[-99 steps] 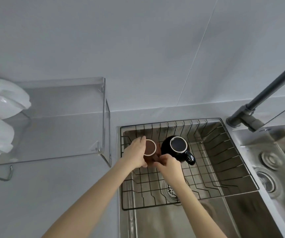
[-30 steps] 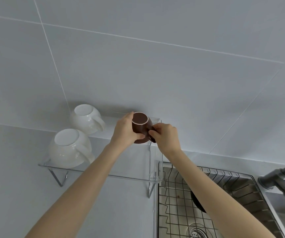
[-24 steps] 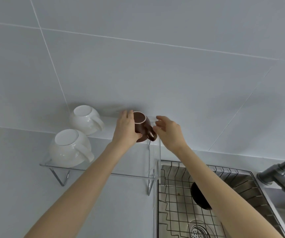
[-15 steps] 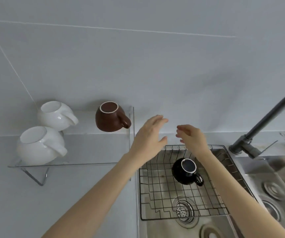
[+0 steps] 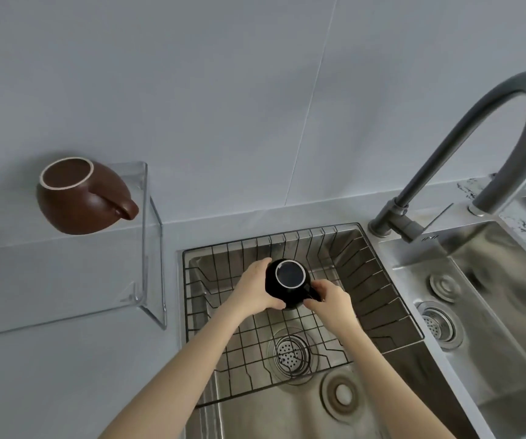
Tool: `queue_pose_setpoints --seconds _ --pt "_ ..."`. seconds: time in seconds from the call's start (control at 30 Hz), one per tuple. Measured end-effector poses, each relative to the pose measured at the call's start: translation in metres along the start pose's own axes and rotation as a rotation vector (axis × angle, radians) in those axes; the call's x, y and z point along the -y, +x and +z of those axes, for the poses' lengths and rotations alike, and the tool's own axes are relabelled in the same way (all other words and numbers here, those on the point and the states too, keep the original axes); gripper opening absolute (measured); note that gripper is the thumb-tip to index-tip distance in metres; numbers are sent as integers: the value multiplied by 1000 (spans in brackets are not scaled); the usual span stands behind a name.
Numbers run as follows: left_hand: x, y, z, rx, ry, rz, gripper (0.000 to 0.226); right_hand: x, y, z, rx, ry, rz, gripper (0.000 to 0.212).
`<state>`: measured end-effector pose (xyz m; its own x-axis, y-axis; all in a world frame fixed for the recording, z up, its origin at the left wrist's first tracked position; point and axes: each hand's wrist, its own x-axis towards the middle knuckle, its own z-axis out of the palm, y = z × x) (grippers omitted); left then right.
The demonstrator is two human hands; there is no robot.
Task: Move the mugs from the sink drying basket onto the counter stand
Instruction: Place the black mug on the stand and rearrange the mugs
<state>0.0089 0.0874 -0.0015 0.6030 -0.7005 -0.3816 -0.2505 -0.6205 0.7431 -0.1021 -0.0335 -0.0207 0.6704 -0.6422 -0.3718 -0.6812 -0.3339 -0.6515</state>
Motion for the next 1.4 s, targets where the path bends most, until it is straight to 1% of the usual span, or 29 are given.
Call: queue_pose_setpoints --seconds 0.07,0.13,0.3,0.53,0.67,0.73,0.83,0.93,1.03,1.13,1.3,1.4 --pt "1 8 8 -18 -12 12 83 0 2 4 -45 54 6 35" --pt "3 14 16 -30 -23 19 83 -4 4 5 -87 100 29 30" --pt "6 17 22 -86 -74 22 81 -7 7 6 -121 135 19 17" --pt "9 13 20 -89 -93 8 83 -8 -1 10 -149 210 22 16" --pt "6 1 12 -109 -105 16 88 0 -11 3 -169 231 -35 15" --pt "-2 -9 0 -170 -119 30 96 14 -17 -7 -178 252 -93 14" --pt "-21 -34 -28 -314 -120 99 95 47 -31 -26 -208 285 -233 14" --pt "-39 -66 -66 -455 -140 193 99 88 -52 -44 -214 329 -368 14" --pt "-47 -105 -106 -560 -141 244 100 133 -80 -53 -136 429 -491 15" --pt "-45 -133 -138 -639 -127 257 99 172 -97 -50 -76 448 -574 15" --pt "-15 -175 -186 -683 -97 191 92 224 -119 -15 -5 402 -637 6" --pt "5 -190 -206 -666 -68 116 98 241 -126 10 33 386 -644 5"
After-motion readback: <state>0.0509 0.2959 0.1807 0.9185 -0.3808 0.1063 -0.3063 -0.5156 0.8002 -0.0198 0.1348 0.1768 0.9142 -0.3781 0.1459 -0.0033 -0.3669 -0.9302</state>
